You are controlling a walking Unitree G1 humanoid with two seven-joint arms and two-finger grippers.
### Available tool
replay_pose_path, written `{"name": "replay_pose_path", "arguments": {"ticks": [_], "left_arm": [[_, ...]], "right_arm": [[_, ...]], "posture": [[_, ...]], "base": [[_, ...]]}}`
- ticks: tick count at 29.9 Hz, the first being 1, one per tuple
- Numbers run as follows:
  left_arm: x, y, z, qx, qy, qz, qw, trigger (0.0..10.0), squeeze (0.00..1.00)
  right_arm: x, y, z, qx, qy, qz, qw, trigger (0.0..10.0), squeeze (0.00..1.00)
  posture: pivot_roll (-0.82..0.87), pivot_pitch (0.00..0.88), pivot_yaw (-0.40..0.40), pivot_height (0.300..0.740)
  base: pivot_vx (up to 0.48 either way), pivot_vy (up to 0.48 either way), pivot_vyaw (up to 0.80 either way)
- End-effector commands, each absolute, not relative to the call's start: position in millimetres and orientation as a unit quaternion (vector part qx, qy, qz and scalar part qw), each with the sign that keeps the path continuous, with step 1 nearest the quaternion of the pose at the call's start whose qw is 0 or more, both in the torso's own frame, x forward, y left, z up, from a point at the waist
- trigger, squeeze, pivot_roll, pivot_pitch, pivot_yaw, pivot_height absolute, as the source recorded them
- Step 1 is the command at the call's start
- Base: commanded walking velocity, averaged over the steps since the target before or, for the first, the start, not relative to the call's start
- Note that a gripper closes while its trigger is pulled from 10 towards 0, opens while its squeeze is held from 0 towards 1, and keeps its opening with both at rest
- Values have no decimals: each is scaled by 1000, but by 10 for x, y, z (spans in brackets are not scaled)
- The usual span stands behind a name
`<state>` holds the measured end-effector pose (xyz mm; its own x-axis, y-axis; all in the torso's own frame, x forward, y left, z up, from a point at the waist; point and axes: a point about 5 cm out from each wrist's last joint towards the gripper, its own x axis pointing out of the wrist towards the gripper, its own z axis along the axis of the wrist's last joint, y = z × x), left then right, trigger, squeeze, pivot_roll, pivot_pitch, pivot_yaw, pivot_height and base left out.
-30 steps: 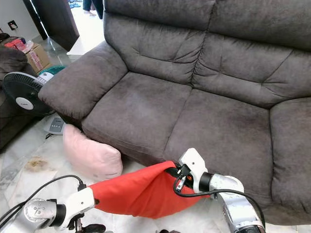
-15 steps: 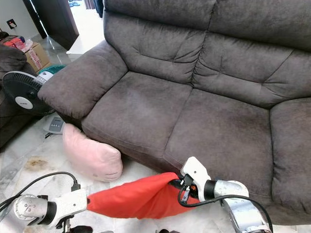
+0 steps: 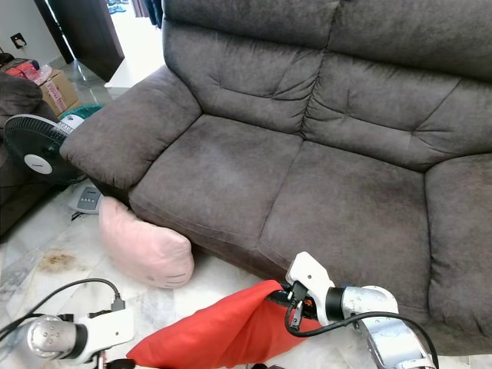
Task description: Move the pillow to the sofa from floor
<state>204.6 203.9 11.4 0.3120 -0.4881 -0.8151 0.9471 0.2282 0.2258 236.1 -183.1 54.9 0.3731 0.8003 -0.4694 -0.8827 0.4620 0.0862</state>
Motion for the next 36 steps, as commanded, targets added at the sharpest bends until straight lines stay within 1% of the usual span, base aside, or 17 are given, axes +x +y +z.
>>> {"name": "replay_pose_path", "arguments": {"ticks": [1,8,17,20,25,29,36], "left_arm": [[2035,2041,54,366,313,-497,722,10000,0],[2027,1991,-47,356,312,-498,727,10000,0],[2038,2059,-130,370,312,-483,729,10000,0],[2043,2064,-162,368,310,-478,735,10000,0],[2052,2051,-210,378,301,-474,736,10000,0],[2070,2037,-234,384,292,-465,742,10000,0],[2118,1972,-293,371,284,-455,758,10000,0]], "right_arm": [[2423,-1729,771,-94,172,536,821,10000,0],[2423,-1712,807,-94,169,539,820,10000,0],[2427,-1710,828,-98,169,544,816,10000,0],[2425,-1705,831,-98,168,545,815,10000,0],[2409,-1706,836,-98,169,549,813,10000,0],[2396,-1710,836,-97,170,552,810,10000,0],[2388,-1705,847,-97,169,558,807,10000,0]], "posture": [[150,81,-29,740],[144,79,-30,740],[143,78,-30,740],[140,73,-30,740],[133,65,-30,740],[131,61,-32,740],[129,63,-36,740]], "base": [[0,0,0],[0,0,0],[0,0,0],[0,0,0],[0,0,0],[0,0,0],[0,0,0]]}}
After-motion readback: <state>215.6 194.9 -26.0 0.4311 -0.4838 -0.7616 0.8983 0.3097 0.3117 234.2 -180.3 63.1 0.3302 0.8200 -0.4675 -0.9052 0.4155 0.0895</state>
